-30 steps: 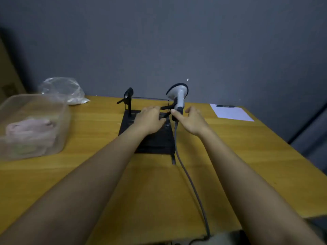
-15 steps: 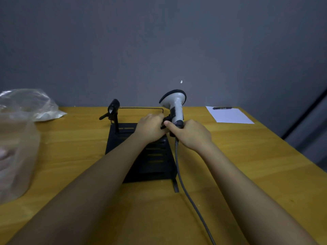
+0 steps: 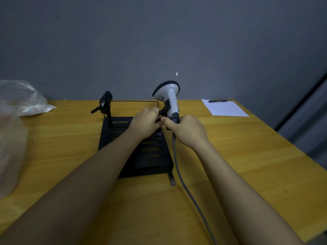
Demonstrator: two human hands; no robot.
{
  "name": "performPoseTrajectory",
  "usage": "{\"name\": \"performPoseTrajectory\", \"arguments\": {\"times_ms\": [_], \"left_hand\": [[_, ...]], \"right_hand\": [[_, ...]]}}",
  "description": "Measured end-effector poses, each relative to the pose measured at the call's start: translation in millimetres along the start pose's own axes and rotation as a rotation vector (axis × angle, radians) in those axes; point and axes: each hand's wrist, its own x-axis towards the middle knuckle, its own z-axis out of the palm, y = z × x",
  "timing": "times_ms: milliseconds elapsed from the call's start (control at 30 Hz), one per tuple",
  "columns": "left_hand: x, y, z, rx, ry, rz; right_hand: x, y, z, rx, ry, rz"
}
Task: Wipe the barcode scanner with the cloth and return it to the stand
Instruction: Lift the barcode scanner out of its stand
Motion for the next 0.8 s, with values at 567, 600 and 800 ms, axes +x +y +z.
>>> {"name": "performPoseTrajectory", "arguments": {"times_ms": [567, 600, 800], "left_hand": [[4.7, -9.0, 13.0, 0.023, 0.051, 0.063], [4.8, -8.6, 12.7, 0.022, 0.055, 0.059], [3.3, -4.3, 10.9, 0.052, 0.056, 0.034]], "right_hand": [[-7.6, 1.0, 0.3, 0.022, 0.106, -0.03], [-8.5, 0.3, -1.7, 0.028, 0.121, -0.029], [-15.3, 0.3, -19.6, 0.062, 0.201, -0.086]]}}
